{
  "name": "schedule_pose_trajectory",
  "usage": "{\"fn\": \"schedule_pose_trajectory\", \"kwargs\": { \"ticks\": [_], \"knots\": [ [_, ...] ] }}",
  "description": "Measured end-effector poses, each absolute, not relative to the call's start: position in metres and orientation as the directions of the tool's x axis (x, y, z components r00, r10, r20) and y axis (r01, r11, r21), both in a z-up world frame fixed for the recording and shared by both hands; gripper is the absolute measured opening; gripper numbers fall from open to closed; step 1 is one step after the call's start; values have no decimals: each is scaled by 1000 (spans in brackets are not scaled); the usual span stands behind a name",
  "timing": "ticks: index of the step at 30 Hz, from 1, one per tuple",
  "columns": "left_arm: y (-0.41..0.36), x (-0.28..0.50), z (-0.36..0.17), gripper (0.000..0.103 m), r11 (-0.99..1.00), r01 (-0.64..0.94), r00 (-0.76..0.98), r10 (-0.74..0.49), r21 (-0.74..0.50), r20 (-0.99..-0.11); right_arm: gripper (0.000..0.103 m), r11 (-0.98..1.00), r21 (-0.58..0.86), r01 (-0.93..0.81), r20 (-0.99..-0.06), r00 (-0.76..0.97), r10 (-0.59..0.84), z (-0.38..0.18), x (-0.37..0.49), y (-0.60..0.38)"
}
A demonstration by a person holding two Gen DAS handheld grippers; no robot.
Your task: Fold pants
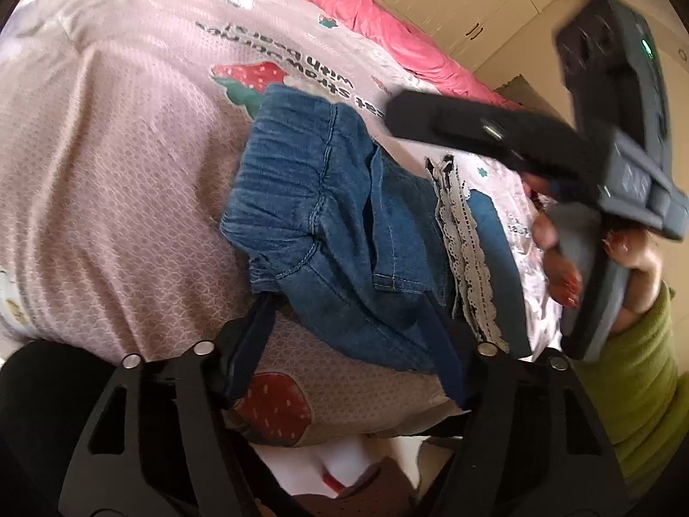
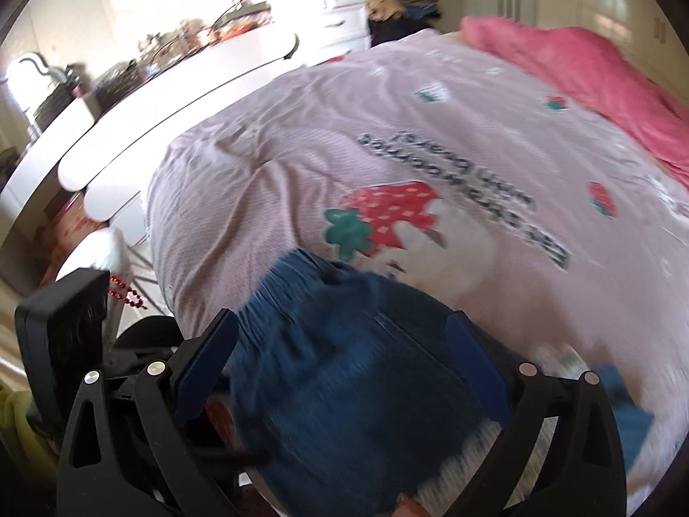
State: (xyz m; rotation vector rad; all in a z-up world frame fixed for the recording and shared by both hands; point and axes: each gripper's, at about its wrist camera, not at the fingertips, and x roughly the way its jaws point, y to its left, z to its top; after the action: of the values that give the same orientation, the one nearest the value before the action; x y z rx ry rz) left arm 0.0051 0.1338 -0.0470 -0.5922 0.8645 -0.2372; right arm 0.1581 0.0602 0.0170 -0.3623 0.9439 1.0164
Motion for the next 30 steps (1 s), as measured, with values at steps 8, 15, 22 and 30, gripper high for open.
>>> {"fn": "schedule_pose_trajectory", "kwargs": {
  "ticks": [8,15,22,30],
  "knots": [
    [134,10,-52,58,802,-40,628,-444,-596,-639,96,470,79,-879,-871,169,461,-17,168,107],
    [133,12,-53,61,790,-32,630,-460,-613,-625,55,488,179,-854,-874,90,478,-37,173,102],
    [126,14,-47,71,802,-7,644,-453,-597,-616,38,479,363,-799,-780,21,626,-12,178,61],
    [81,25,-16,71,805,96,638,-501,-586,-584,38,452,439,-777,-674,49,737,30,182,-9]
  ]
}}
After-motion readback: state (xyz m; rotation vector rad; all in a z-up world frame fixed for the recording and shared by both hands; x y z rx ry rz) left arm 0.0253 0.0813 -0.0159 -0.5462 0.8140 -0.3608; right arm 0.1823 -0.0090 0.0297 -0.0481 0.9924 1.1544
